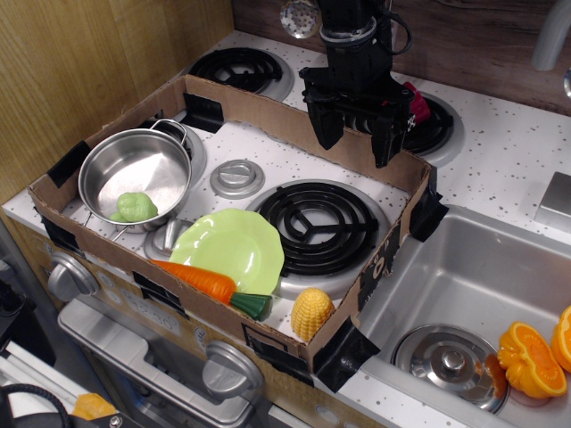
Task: Take carrot off plate
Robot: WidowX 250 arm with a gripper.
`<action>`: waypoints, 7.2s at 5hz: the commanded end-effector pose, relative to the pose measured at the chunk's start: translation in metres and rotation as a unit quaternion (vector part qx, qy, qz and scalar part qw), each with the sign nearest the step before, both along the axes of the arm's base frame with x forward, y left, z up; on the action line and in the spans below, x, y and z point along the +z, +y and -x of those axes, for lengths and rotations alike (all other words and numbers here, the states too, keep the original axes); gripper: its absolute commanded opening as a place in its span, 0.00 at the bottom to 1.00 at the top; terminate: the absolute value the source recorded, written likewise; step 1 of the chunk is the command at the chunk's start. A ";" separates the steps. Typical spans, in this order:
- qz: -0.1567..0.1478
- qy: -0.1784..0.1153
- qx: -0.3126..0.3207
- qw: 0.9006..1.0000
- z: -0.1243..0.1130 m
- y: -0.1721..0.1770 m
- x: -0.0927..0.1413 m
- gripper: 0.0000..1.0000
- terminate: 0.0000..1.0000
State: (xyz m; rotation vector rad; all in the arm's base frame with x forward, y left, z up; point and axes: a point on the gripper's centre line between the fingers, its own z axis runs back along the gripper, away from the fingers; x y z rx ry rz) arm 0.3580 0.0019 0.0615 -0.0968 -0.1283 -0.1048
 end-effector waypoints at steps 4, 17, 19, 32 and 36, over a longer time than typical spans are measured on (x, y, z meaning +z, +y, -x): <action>-0.033 -0.022 0.356 0.933 0.026 0.014 0.017 1.00 0.00; 0.008 0.051 0.738 0.673 0.130 0.057 -0.030 1.00 0.00; 0.021 0.026 0.743 0.668 0.140 0.053 -0.045 1.00 0.00; 0.012 0.027 0.688 0.725 0.001 0.020 0.025 0.00 0.00; 0.032 -0.014 0.684 0.729 -0.028 0.013 -0.015 0.00 0.00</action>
